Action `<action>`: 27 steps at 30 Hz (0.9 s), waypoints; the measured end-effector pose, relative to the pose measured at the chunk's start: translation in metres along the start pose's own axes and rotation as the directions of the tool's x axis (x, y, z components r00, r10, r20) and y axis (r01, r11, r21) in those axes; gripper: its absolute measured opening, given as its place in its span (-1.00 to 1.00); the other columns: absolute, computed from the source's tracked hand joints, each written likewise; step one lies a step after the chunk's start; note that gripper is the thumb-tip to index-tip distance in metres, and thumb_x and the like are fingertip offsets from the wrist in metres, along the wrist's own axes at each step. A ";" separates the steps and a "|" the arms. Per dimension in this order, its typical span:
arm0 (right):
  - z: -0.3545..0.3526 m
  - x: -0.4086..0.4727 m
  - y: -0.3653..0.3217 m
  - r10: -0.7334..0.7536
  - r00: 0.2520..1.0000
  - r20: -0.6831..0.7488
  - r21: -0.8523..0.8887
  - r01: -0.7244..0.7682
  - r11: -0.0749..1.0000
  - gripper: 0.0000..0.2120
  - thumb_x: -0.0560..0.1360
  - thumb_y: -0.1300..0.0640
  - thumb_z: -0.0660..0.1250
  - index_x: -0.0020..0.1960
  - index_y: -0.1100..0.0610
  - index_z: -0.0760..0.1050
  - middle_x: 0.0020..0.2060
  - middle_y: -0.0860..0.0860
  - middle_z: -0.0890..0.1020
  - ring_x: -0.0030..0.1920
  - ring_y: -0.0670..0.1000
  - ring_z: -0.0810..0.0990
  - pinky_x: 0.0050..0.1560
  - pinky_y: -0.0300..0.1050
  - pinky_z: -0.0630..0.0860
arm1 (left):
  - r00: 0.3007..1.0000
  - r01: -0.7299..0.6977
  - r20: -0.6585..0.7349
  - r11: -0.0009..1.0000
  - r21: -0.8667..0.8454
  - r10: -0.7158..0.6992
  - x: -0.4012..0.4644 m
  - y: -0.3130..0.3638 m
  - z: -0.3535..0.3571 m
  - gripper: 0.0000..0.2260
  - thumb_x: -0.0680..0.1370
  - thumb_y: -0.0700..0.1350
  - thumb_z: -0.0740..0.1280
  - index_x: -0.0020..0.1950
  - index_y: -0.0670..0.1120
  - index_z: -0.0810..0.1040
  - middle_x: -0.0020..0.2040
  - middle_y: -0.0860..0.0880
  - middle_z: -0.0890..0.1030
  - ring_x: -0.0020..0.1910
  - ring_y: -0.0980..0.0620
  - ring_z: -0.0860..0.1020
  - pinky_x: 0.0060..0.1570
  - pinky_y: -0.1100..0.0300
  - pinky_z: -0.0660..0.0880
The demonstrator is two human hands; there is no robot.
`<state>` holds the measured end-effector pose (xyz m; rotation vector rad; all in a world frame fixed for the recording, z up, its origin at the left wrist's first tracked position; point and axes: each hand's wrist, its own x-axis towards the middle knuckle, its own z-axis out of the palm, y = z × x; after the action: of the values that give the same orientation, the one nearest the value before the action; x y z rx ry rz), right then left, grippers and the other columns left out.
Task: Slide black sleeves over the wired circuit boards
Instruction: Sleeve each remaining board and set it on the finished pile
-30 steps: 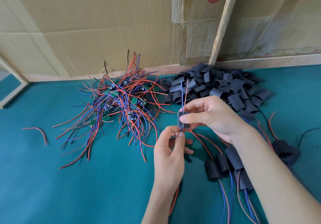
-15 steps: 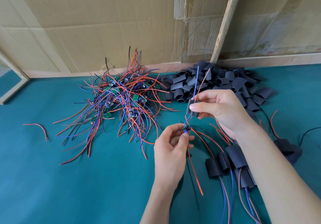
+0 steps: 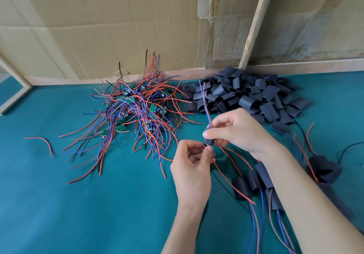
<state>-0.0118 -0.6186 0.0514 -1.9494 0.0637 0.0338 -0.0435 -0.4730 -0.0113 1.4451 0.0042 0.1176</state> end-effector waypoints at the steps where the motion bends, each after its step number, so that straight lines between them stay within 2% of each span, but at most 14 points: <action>1: 0.001 0.000 -0.001 0.012 1.000 0.023 0.003 -0.012 1.000 -0.81 0.34 0.04 0.57 -0.20 0.17 0.71 -0.28 0.19 0.71 -0.36 -0.04 0.61 -0.27 -0.19 0.54 | 1.000 -0.003 -0.010 1.000 -0.001 0.003 0.000 0.001 0.000 -0.88 0.56 -0.26 0.46 -0.08 -0.11 0.54 -0.23 -0.11 0.68 -0.30 -0.07 0.69 -0.22 0.12 0.63; 6: 0.003 -0.001 0.000 0.054 0.991 0.119 0.018 -0.057 0.998 -0.79 0.43 0.08 0.57 -0.19 0.22 0.69 -0.34 0.16 0.63 -0.34 0.01 0.55 -0.27 -0.15 0.53 | 1.000 -0.018 -0.001 1.000 0.003 0.018 -0.003 0.004 -0.002 -0.85 0.59 -0.17 0.43 -0.15 0.00 0.55 -0.30 -0.09 0.63 -0.38 -0.07 0.66 -0.32 0.02 0.65; 9: 0.003 -0.002 0.000 0.068 0.984 0.163 0.059 -0.079 0.995 -0.72 0.43 0.05 0.57 -0.20 0.26 0.65 -0.36 0.08 0.61 -0.34 0.02 0.55 -0.29 -0.20 0.52 | 1.000 -0.020 -0.006 1.000 -0.007 0.020 -0.002 0.007 -0.002 -0.81 0.59 -0.09 0.44 -0.20 0.00 0.54 -0.32 -0.12 0.61 -0.40 -0.04 0.63 -0.38 0.09 0.62; 12: 0.000 -0.004 -0.001 0.086 0.979 0.187 0.091 -0.105 0.990 -0.73 0.41 0.04 0.59 -0.21 0.24 0.62 -0.33 0.07 0.63 -0.35 0.00 0.54 -0.32 -0.20 0.49 | 0.999 -0.026 0.031 1.000 -0.011 0.026 -0.003 0.007 -0.003 -0.82 0.60 -0.17 0.42 -0.19 0.01 0.58 -0.29 -0.10 0.64 -0.36 -0.03 0.64 -0.35 0.18 0.58; 14: -0.006 -0.005 -0.001 0.114 0.974 0.194 0.014 -0.118 0.993 -0.70 0.37 -0.01 0.62 -0.27 0.19 0.62 -0.39 0.03 0.61 -0.38 0.00 0.50 -0.38 -0.21 0.39 | 0.998 -0.034 0.058 0.999 0.011 0.034 -0.004 0.006 -0.003 -0.79 0.56 -0.26 0.32 -0.18 0.02 0.61 -0.25 -0.05 0.66 -0.33 0.01 0.63 -0.30 0.22 0.56; 16: -0.013 -0.009 -0.003 0.171 0.956 0.237 -0.145 -0.139 0.980 -0.67 0.32 -0.10 0.62 -0.33 0.13 0.63 -0.41 0.05 0.61 -0.42 0.01 0.45 -0.43 -0.21 0.28 | 0.998 -0.035 0.046 0.999 0.024 0.034 -0.005 0.006 -0.002 -0.79 0.47 -0.23 0.23 -0.17 0.02 0.62 -0.23 -0.03 0.67 -0.30 0.02 0.63 -0.27 0.25 0.55; 19: -0.018 -0.014 -0.007 0.250 0.926 0.284 -0.378 -0.132 0.916 -0.60 0.42 -0.23 0.53 -0.32 0.09 0.68 -0.44 -0.01 0.63 -0.43 -0.03 0.36 -0.43 -0.22 0.23 | 0.999 -0.039 0.022 0.998 0.046 0.038 -0.004 0.004 -0.003 -0.81 0.48 -0.21 0.24 -0.16 0.04 0.60 -0.22 -0.01 0.66 -0.28 -0.01 0.64 -0.26 0.26 0.55; 21: -0.024 -0.015 -0.010 0.264 0.931 0.252 -0.491 -0.112 0.864 -0.56 0.46 -0.29 0.45 -0.33 0.06 0.67 -0.45 -0.08 0.64 -0.47 -0.06 0.37 -0.40 -0.26 0.29 | 0.994 -0.072 0.088 0.990 0.124 0.061 -0.004 0.002 -0.003 -0.82 0.50 -0.21 0.26 -0.15 0.03 0.60 -0.24 0.02 0.66 -0.29 -0.03 0.64 -0.25 0.14 0.59; 23: -0.031 -0.016 -0.012 0.252 0.943 0.219 -0.516 -0.108 0.850 -0.64 0.49 -0.24 0.43 -0.27 0.02 0.69 -0.42 -0.07 0.67 -0.46 -0.07 0.40 -0.31 -0.20 0.36 | 0.979 -0.128 0.186 0.964 0.232 0.086 -0.006 0.002 0.000 -0.85 0.48 -0.17 0.25 -0.15 0.01 0.59 -0.27 0.05 0.65 -0.31 -0.04 0.61 -0.23 0.05 0.61; 25: -0.034 -0.016 -0.014 0.204 0.965 0.164 -0.475 -0.104 0.874 -0.75 0.48 -0.14 0.46 -0.24 0.01 0.70 -0.45 -0.05 0.64 -0.45 -0.07 0.40 -0.27 -0.13 0.36 | 0.946 -0.246 0.290 0.901 0.356 0.144 -0.008 0.001 0.002 -0.89 0.48 -0.11 0.27 -0.13 0.03 0.59 -0.29 0.10 0.62 -0.35 0.10 0.55 -0.24 0.16 0.56; 27: -0.030 -0.013 -0.015 0.114 0.990 0.079 -0.441 -0.068 0.895 -0.83 0.47 -0.05 0.47 -0.24 0.00 0.70 -0.46 -0.06 0.63 -0.45 -0.09 0.44 -0.26 -0.09 0.40 | 0.914 -0.333 0.363 0.843 0.422 0.179 -0.009 0.000 0.005 -0.92 0.49 -0.04 0.31 -0.08 0.04 0.59 -0.23 0.14 0.60 -0.32 0.16 0.51 -0.22 0.17 0.51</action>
<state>-0.0239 -0.6403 0.0767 -2.3925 0.0847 0.2286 -0.0524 -0.4786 -0.0110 1.9446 -0.4552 0.1147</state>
